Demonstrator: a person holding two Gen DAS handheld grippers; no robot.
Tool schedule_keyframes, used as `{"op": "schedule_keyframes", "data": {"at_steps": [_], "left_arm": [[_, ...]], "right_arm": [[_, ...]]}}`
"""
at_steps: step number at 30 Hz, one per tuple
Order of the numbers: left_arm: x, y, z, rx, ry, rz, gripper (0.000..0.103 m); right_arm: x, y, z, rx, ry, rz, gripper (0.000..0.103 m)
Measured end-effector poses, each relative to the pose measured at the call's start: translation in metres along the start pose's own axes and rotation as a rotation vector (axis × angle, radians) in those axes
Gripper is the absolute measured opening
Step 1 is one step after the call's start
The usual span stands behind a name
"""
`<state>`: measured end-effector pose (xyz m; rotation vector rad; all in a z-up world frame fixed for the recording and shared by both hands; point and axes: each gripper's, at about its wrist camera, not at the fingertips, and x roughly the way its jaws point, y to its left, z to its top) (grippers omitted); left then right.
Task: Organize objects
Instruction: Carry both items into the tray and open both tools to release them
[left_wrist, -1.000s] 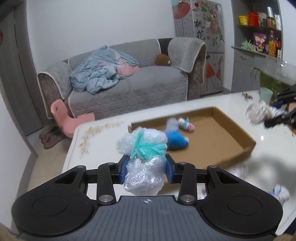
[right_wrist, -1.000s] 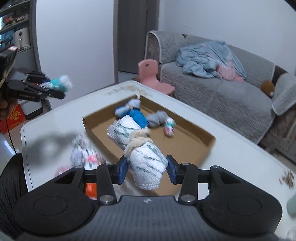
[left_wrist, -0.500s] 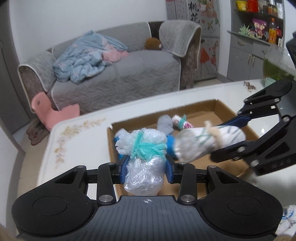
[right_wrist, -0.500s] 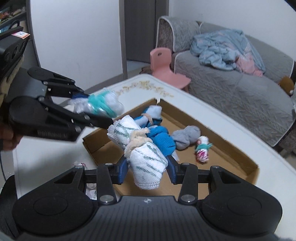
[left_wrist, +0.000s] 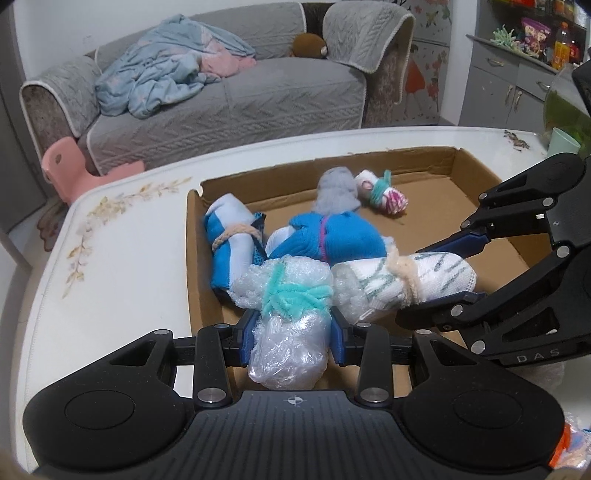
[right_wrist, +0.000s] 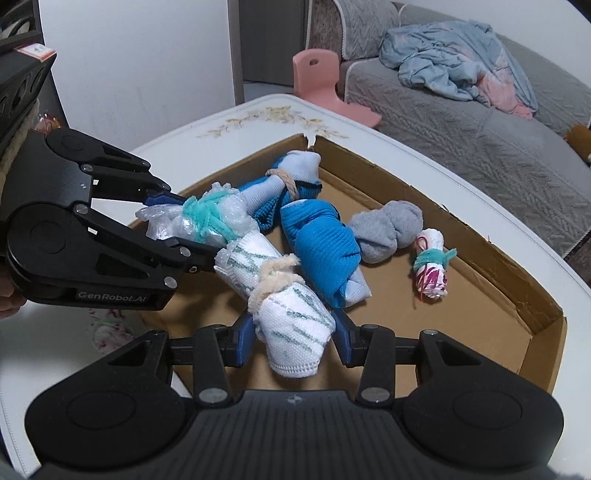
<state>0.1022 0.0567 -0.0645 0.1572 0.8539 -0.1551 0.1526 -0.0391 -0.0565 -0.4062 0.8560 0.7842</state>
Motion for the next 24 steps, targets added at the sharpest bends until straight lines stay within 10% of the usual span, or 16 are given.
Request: {"op": "schedule_keyframes", "data": {"at_steps": [24], "left_arm": [[0.022, -0.011, -0.001, 0.053, 0.038, 0.087, 0.055]], "right_arm": [[0.02, -0.002, 0.001, 0.01, 0.051, -0.034, 0.049]]}}
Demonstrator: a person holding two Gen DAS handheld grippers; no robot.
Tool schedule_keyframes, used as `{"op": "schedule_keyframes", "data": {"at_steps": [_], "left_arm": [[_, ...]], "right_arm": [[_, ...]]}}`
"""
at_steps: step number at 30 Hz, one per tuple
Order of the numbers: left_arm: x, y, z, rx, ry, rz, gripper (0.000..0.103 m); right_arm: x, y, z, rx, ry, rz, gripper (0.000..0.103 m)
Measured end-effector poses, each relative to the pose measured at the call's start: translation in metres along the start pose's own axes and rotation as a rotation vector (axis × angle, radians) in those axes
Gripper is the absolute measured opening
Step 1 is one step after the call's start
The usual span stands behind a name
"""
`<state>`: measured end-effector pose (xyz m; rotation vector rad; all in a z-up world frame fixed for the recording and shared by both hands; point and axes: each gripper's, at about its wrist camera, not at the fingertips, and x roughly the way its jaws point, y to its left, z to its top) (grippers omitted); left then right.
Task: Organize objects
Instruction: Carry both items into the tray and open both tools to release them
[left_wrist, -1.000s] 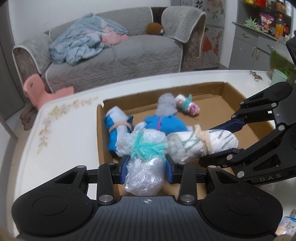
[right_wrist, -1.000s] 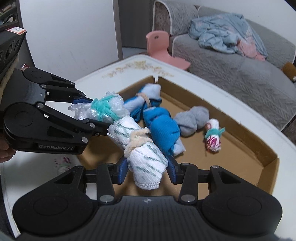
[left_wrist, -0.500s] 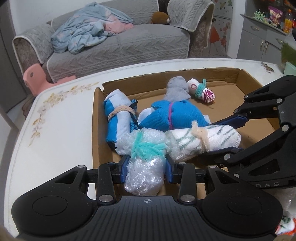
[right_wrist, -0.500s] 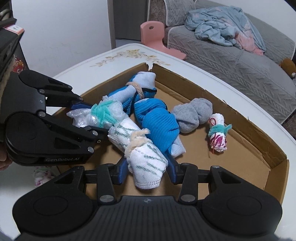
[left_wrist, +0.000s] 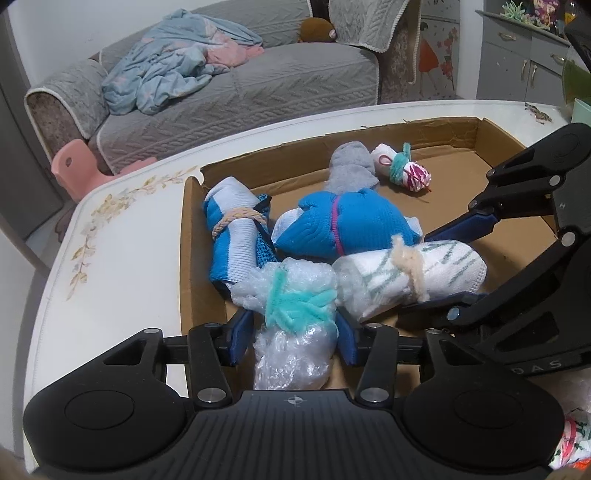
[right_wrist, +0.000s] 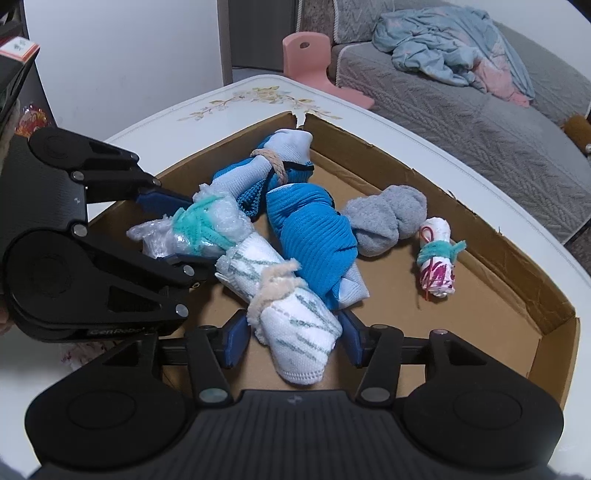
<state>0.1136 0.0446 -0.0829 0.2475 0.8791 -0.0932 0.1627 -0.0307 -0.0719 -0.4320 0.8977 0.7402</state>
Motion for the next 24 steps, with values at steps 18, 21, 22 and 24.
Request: {"op": "schedule_keyframes", "data": {"at_steps": [18, 21, 22, 24], "left_arm": [[-0.009, -0.005, 0.003, 0.012, 0.0, 0.052, 0.077], [-0.014, -0.004, 0.003, -0.007, -0.002, 0.041, 0.079], [-0.016, -0.004, 0.003, -0.009, -0.004, 0.042, 0.08], [-0.02, -0.006, 0.003, -0.004, -0.012, 0.049, 0.08]], "right_arm": [[-0.005, -0.005, -0.001, -0.015, 0.017, -0.024, 0.059], [-0.009, -0.007, -0.002, -0.009, 0.009, -0.025, 0.065], [-0.01, -0.007, -0.002, -0.01, 0.007, -0.026, 0.066], [-0.012, -0.008, -0.002, -0.014, 0.004, -0.024, 0.067]]}}
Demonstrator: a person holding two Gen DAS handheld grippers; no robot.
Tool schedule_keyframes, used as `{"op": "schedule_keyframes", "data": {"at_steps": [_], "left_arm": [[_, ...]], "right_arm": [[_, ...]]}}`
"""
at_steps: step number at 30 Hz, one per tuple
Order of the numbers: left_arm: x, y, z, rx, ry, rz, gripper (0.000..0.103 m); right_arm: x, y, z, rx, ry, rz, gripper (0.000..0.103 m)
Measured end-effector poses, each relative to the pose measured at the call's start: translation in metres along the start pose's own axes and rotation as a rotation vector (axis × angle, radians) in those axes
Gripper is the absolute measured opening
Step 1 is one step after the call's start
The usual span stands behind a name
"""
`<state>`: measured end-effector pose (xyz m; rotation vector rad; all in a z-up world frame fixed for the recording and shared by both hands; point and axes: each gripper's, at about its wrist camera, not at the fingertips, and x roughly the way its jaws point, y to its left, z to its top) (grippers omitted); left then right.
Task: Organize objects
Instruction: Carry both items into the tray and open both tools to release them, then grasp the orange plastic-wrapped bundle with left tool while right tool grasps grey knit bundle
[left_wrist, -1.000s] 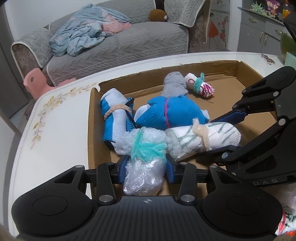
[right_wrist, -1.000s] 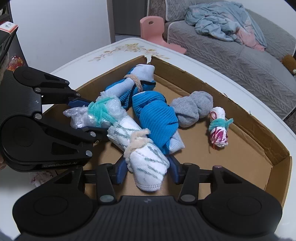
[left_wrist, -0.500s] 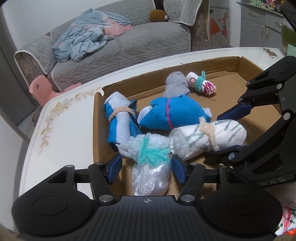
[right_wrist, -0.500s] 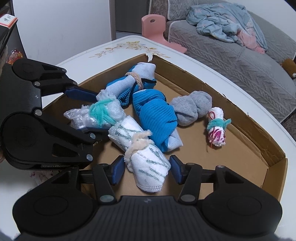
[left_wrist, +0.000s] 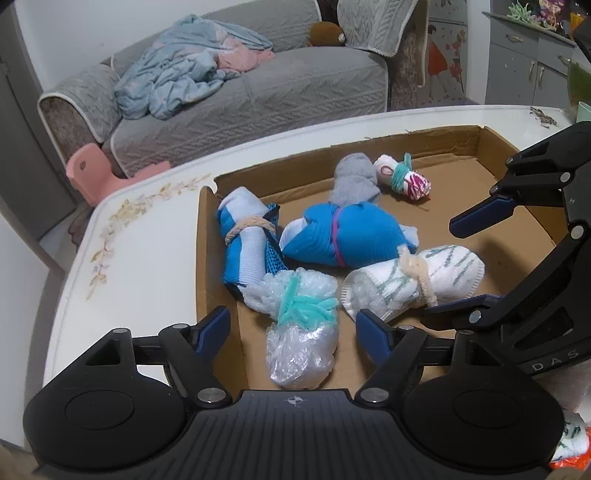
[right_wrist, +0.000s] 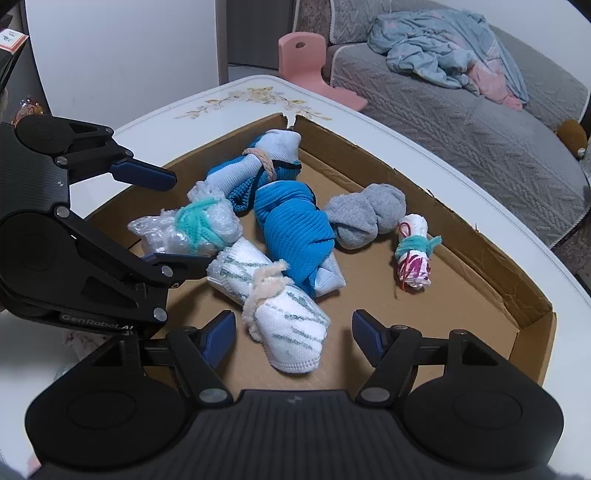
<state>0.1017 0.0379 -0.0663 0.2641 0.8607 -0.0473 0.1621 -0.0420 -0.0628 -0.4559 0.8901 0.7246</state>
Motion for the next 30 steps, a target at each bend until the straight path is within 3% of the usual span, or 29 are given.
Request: {"op": "schedule_keyframes", "data": {"at_steps": [20, 30], "left_arm": [[-0.074, -0.008, -0.016, -0.003, -0.114, 0.04, 0.098], [-0.114, -0.014, -0.038, -0.051, -0.168, 0.131, 0.101]], "right_arm": [[-0.058, 0.014, -0.014, -0.017, -0.088, -0.001, 0.074], [-0.092, 0.021, -0.033, -0.001, -0.151, -0.005, 0.075]]}}
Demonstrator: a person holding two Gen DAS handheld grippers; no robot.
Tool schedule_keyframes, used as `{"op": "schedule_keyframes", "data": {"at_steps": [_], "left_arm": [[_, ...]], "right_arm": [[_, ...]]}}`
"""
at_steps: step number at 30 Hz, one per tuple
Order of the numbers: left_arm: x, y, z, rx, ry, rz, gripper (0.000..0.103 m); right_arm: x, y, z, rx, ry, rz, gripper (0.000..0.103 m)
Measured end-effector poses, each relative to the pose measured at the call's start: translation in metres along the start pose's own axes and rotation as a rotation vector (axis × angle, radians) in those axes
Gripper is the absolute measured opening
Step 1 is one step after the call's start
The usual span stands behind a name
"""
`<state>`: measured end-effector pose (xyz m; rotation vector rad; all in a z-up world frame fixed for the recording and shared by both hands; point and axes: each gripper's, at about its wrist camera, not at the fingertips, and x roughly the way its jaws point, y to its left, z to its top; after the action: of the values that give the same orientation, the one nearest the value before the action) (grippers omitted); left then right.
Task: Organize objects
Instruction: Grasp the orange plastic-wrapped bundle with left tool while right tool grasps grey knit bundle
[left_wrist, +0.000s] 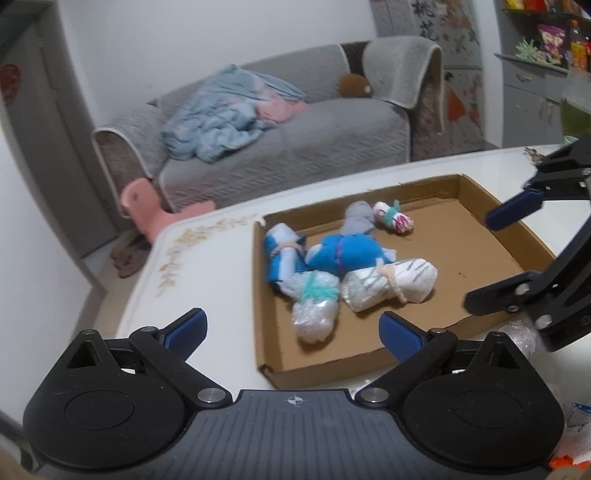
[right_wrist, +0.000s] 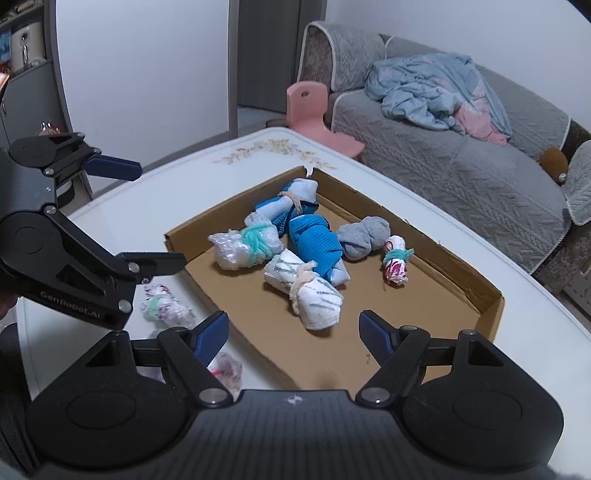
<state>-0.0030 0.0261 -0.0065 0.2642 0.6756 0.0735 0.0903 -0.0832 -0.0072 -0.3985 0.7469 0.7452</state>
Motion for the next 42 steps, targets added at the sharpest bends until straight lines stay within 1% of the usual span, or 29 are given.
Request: {"op": "schedule_keyframes", "data": {"at_steps": [3, 7, 11, 20, 27, 29, 32, 35, 38, 42], "left_arm": [[-0.018, 0.0, -0.008, -0.033, -0.028, 0.029, 0.102], [-0.039, -0.002, -0.021, -0.081, -0.045, 0.049, 0.103], [-0.052, -0.01, -0.03, -0.083, -0.049, 0.083, 0.103], [-0.069, -0.028, -0.048, -0.098, -0.038, 0.07, 0.103], [-0.076, -0.04, -0.062, -0.094, -0.023, 0.057, 0.103], [-0.077, -0.044, -0.068, -0.096, -0.013, 0.04, 0.103], [-0.082, -0.05, -0.083, -0.101, -0.019, 0.0, 0.103], [-0.086, -0.057, -0.107, -0.098, -0.046, -0.092, 0.103], [-0.087, -0.065, -0.128, -0.07, -0.056, -0.183, 0.103], [-0.077, -0.08, -0.136, -0.015, -0.058, -0.288, 0.103]], "right_arm": [[-0.015, 0.003, -0.01, 0.017, -0.033, 0.008, 0.075], [-0.035, 0.011, -0.028, 0.031, -0.067, 0.02, 0.077], [-0.05, 0.019, -0.047, 0.032, -0.082, 0.025, 0.078], [-0.074, 0.03, -0.084, 0.054, -0.101, 0.034, 0.078], [-0.083, 0.032, -0.115, 0.09, -0.102, 0.03, 0.079], [-0.084, 0.031, -0.125, 0.106, -0.096, 0.028, 0.079], [-0.086, 0.032, -0.141, 0.119, -0.088, 0.018, 0.079], [-0.085, 0.031, -0.158, 0.13, -0.078, 0.025, 0.079], [-0.083, 0.03, -0.173, 0.13, -0.068, 0.045, 0.079], [-0.072, 0.026, -0.178, 0.128, -0.066, 0.068, 0.077]]}}
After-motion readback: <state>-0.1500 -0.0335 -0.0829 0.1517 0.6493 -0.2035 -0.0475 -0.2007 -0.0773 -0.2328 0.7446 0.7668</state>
